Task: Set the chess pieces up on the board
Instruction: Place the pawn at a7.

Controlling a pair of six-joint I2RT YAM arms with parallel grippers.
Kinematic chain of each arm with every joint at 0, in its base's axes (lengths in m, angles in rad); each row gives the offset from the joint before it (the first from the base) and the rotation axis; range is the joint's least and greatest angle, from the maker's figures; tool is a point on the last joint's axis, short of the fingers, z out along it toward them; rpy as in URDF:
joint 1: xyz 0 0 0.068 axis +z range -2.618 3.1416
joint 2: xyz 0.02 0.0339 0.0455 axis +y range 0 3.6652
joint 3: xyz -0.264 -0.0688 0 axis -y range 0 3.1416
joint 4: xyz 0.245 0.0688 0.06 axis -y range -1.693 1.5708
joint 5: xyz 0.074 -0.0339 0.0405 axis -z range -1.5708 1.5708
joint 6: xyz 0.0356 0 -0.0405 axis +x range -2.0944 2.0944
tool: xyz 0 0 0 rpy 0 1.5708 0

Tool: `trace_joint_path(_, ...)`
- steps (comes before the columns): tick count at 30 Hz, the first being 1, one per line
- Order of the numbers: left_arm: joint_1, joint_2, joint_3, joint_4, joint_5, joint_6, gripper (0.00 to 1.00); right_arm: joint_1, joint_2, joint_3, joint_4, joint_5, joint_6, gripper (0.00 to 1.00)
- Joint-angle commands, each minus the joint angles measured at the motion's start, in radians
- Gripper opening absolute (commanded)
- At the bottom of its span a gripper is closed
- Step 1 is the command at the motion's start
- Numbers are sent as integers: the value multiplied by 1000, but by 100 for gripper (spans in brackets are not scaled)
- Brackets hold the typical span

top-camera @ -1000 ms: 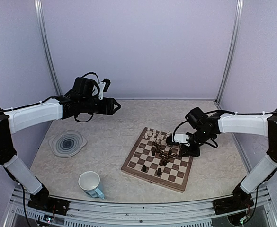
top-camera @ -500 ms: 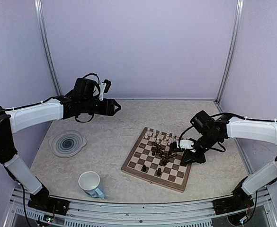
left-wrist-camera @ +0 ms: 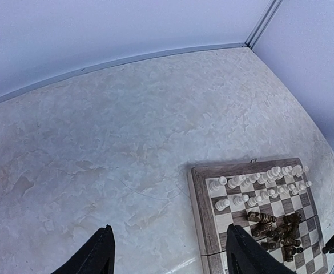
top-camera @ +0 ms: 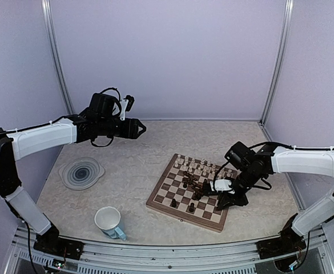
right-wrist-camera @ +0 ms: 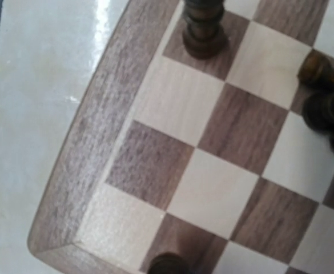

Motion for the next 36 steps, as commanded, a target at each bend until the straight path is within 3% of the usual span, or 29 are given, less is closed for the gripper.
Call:
trace_joint_path(1,-5,8,28,-9,-3,16,66,16,20,-9,-8,-4,-20,7)
trace_joint_path(20,-4,9,31,-11,4,16,66,31,52,-26,40,52,-4,10)
trace_joint_path(31,-5,9,31,-13,4,17,66,32,35,-2,16,13,-14,35)
trace_joint_path(36,-5,13,30,-12,7,15,66,-11,4,107,-32,-50,-17,36)
